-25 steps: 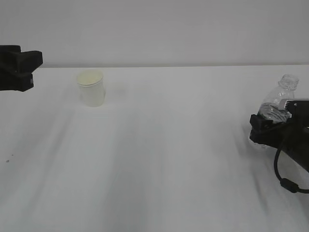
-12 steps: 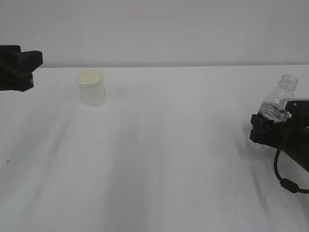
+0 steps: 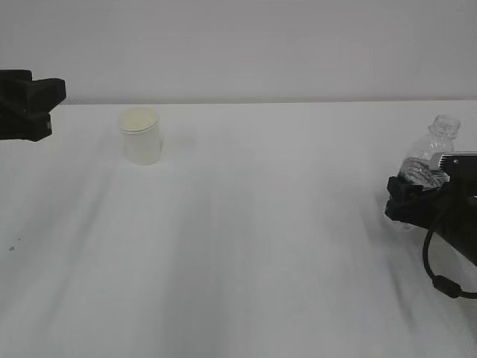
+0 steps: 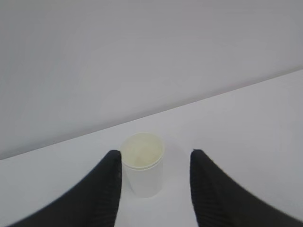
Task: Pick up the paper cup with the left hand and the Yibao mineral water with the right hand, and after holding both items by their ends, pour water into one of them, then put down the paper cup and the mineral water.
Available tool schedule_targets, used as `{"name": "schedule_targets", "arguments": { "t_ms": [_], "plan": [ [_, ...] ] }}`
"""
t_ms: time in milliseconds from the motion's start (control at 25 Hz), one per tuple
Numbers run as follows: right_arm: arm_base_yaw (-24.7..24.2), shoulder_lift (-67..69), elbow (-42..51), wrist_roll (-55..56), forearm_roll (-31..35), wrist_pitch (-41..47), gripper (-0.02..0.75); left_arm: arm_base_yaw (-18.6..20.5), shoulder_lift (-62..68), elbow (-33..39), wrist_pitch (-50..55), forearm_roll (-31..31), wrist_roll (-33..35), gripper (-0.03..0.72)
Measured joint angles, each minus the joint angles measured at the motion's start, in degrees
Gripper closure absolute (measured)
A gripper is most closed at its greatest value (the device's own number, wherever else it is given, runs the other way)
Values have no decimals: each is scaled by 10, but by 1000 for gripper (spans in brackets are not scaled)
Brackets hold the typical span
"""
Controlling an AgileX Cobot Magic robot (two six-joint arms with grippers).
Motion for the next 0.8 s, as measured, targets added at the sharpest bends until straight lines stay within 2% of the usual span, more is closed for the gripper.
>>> {"name": "schedule_targets", "arguments": {
  "t_ms": [640, 800],
  "plan": [
    [0, -30, 2, 0, -41, 15, 303, 0, 0, 0, 0, 13, 0, 347],
    [0, -31, 2, 0, -71, 15, 303, 0, 0, 0, 0, 13, 0, 347]
  ]
}}
